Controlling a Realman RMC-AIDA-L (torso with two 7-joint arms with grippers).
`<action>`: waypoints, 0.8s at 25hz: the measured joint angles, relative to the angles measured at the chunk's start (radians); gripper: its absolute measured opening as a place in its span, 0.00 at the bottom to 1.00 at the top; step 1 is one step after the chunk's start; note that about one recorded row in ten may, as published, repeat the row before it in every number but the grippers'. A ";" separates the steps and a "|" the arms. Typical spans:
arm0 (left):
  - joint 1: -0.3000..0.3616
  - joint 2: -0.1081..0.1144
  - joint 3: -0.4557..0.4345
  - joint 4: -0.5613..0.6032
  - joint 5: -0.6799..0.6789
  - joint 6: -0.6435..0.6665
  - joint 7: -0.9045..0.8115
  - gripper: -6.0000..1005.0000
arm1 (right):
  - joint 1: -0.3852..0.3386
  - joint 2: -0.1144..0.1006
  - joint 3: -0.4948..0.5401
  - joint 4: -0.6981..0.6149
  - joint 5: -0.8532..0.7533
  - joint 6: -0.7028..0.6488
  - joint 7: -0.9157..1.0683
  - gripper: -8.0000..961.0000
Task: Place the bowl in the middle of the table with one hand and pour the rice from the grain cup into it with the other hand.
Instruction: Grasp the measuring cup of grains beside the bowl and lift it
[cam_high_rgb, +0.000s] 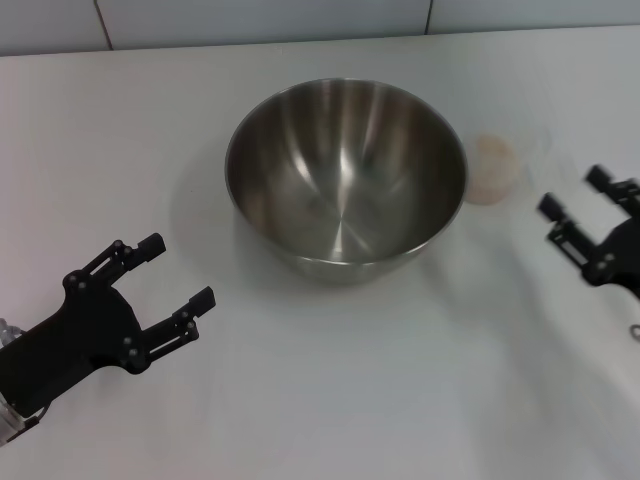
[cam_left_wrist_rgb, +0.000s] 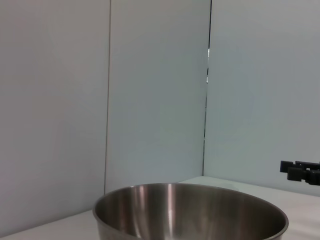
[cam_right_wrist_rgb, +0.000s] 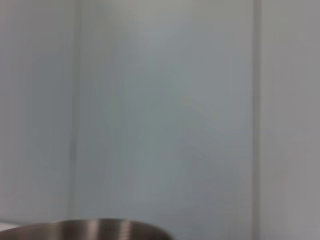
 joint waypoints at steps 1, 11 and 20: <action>0.000 0.000 0.000 0.000 0.000 -0.002 0.000 0.84 | -0.006 0.000 0.027 0.010 0.011 0.003 -0.014 0.68; 0.000 0.001 0.000 0.000 0.000 -0.005 -0.004 0.84 | 0.009 0.003 0.204 0.068 0.025 0.170 -0.090 0.68; 0.000 0.001 0.000 0.000 -0.005 -0.006 -0.006 0.84 | 0.030 0.003 0.205 0.071 0.026 0.220 -0.091 0.68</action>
